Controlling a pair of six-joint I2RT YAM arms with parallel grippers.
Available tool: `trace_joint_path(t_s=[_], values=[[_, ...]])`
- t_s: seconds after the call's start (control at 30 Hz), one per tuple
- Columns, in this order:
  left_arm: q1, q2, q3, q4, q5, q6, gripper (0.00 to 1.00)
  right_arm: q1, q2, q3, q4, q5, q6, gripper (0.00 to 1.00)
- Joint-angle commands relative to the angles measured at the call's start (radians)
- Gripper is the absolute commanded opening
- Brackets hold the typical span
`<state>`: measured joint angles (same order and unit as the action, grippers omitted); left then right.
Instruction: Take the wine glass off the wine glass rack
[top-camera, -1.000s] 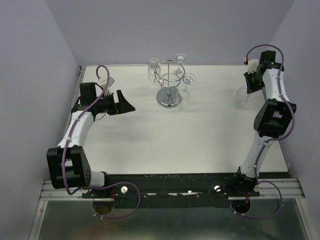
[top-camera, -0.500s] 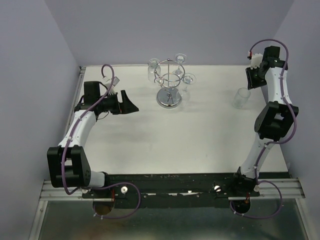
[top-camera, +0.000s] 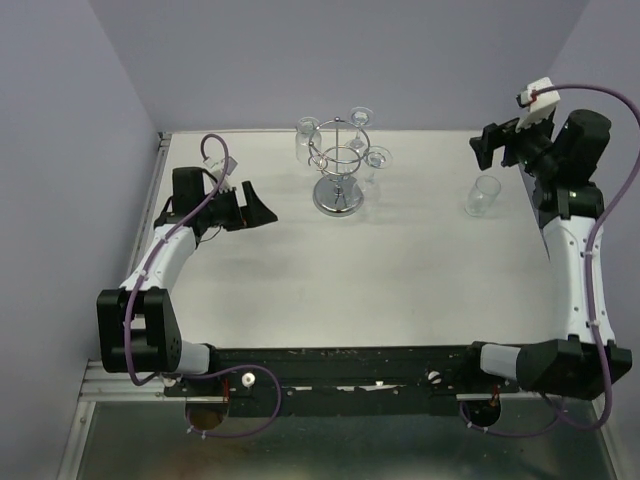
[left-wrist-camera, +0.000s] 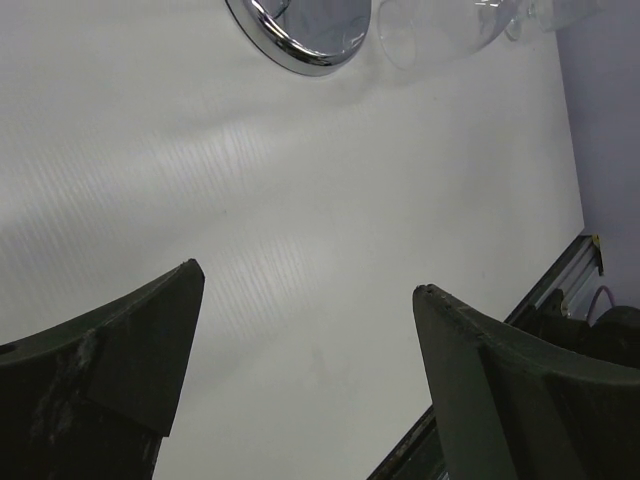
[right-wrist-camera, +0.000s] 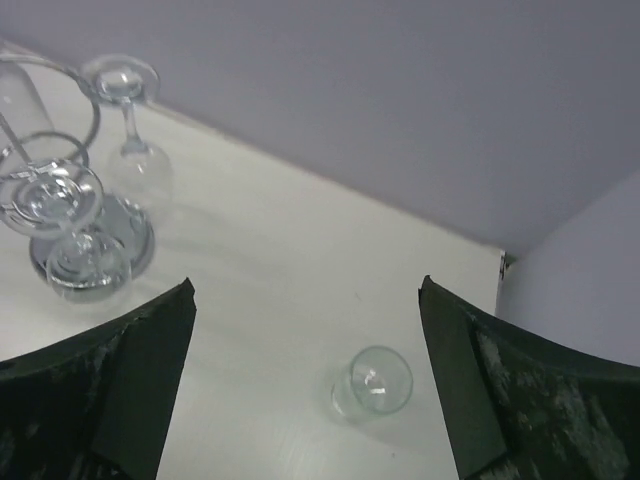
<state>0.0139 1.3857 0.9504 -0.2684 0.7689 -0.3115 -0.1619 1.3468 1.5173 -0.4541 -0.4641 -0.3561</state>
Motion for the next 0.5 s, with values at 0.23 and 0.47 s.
trace_joint_path(t_s=[0.23,0.47], values=[[0.027,0.039,0.03,-0.025,-0.057,0.004,0.99,-0.005,-0.086,-0.304,0.498,-0.462,0.305,0.89],[0.029,0.068,0.146,-0.175,-0.002,0.306,0.99,-0.004,-0.133,-0.506,0.681,-0.447,0.244,0.84]])
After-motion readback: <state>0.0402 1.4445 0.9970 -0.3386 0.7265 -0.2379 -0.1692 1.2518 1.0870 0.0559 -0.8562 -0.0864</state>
